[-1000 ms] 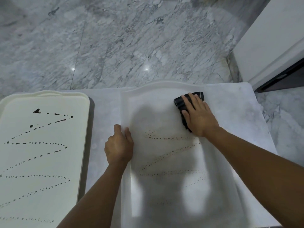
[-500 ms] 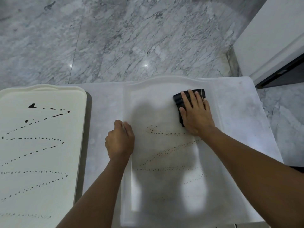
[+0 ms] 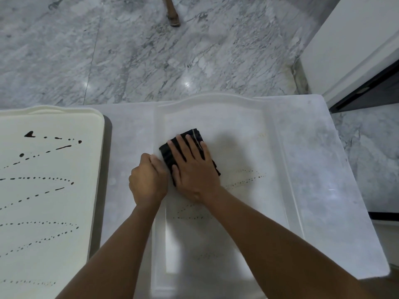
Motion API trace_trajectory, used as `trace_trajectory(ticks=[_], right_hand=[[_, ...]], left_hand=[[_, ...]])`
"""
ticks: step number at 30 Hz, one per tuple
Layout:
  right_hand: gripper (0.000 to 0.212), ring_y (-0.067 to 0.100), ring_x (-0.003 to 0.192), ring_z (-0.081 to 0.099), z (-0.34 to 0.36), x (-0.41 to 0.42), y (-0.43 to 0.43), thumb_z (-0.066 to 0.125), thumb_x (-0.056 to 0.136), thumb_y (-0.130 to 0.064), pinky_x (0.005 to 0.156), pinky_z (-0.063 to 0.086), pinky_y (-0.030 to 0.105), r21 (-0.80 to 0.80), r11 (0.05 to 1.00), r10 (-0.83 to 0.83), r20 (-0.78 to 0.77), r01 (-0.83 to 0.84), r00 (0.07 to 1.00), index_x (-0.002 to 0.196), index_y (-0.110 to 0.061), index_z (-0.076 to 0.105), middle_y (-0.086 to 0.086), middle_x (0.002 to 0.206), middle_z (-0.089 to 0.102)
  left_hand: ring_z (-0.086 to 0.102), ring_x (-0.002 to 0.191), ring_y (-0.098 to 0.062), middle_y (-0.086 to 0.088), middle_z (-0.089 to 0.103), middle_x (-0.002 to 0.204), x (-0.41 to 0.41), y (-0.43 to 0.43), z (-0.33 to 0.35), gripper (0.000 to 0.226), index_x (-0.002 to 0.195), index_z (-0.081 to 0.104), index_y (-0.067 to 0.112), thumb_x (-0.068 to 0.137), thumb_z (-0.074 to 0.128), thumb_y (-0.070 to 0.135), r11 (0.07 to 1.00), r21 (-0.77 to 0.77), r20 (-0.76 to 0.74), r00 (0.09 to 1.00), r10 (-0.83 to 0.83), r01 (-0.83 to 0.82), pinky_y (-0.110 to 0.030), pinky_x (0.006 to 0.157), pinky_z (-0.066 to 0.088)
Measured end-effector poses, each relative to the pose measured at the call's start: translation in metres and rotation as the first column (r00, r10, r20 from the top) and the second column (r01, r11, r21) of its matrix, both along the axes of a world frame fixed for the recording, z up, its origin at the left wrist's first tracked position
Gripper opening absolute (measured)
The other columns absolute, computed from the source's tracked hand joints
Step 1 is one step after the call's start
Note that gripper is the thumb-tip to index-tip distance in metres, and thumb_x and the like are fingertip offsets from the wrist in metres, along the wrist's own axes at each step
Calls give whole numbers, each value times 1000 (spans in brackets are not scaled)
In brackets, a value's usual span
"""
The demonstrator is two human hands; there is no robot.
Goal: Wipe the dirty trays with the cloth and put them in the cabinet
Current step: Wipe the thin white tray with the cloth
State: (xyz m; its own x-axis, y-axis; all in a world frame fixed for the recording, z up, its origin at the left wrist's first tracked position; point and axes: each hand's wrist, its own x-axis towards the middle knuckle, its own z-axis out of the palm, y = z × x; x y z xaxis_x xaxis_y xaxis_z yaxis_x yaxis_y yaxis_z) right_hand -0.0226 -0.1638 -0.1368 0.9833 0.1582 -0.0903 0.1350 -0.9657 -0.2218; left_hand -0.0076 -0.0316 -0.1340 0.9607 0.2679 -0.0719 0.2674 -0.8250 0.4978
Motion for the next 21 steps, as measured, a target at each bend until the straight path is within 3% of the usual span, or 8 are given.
trace_trajectory(ticks=[3, 7, 17, 21], right_hand=[[61, 23, 157, 7, 1, 1, -5, 26, 104, -41, 125, 5, 51, 8, 999, 35, -2, -35, 999, 162, -25, 15, 3, 169, 12], [60, 23, 157, 6, 3, -15, -39, 24, 105, -43, 125, 9, 51, -10, 1000, 25, -23, -26, 999, 162, -26, 13, 2, 170, 10], [62, 26, 157, 4, 10, -77, -160, 17, 107, -45, 125, 16, 49, -161, 979, -135, -75, 121, 988, 163, -23, 4, 5, 170, 2], [63, 27, 157, 4, 13, -75, -151, 24, 105, -43, 125, 10, 51, -142, 977, -170, -73, 159, 983, 163, -22, 7, 6, 170, 3]], left_hand=[[44, 55, -12, 5, 49, 66, 0, -1, 0, 45, 88, 49, 16, 102, 30, 54, 1000, 28, 7, 1000, -4, 4, -29, 57, 35], [46, 61, -23, 4, 46, 63, 0, -1, 1, 40, 85, 50, 13, 102, 35, 46, 1000, 23, 36, 999, 14, -15, -33, 61, 35], [51, 66, -27, -3, 52, 71, -1, -1, 4, 42, 87, 48, 14, 103, 32, 50, 995, 95, 36, 999, 2, -5, -35, 65, 39], [63, 81, -35, -2, 59, 83, -1, 3, 8, 31, 104, 48, 15, 102, 39, 44, 999, 0, 63, 997, -46, 46, -34, 70, 38]])
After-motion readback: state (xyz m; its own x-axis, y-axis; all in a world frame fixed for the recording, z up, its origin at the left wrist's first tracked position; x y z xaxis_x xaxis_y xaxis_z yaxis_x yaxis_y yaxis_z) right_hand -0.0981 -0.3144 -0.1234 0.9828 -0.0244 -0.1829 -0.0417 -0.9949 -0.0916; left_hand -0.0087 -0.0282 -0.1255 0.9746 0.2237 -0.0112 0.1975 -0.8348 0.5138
